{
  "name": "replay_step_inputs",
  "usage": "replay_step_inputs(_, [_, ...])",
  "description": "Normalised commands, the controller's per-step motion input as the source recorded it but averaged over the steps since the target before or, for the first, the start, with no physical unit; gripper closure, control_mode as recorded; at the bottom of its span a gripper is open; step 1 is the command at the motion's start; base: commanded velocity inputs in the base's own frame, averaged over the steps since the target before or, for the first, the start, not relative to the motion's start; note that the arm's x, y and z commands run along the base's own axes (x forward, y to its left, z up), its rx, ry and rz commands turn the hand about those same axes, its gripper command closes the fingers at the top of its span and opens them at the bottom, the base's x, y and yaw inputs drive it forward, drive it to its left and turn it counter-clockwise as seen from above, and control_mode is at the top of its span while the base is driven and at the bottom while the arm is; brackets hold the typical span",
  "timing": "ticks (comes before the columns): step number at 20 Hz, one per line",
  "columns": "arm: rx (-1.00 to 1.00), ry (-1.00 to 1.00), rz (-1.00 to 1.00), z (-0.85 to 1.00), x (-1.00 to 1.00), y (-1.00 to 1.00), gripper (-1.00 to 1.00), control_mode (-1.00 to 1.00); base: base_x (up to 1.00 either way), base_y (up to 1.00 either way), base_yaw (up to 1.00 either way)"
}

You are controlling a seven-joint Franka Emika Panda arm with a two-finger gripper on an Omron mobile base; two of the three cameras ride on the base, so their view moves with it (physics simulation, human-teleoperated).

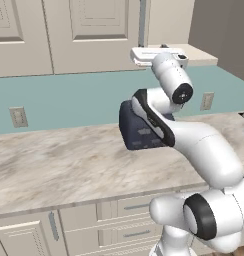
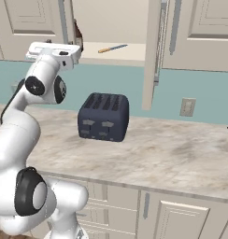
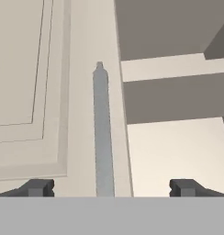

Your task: The dining table condiment station is running low on ketchup. Refill the condiment station by opening the cabinet and taking the ketchup from the cabinet and placing it on the dining table.

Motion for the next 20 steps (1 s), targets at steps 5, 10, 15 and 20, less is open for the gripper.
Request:
replay_step_inputs(5, [0.0,0.09,0.0,0.14,0.66,0.0,-1.0,-1.0,0.0,0.0,0.0])
replay_step_inputs(10, [0.0,0.07,0.0,0.02,0.54,0.02,-1.0,-1.0,0.0,0.0,0.0])
replay_step_inputs(15, [-0.02,0.0,0.0,0.0,0.46,0.23,-1.0,-1.0,0.0,0.0,0.0])
replay_step_inputs(20, [-0.04,0.0,0.0,0.0,0.55,0.27,-1.0,-1.0,0.0,0.0,0.0])
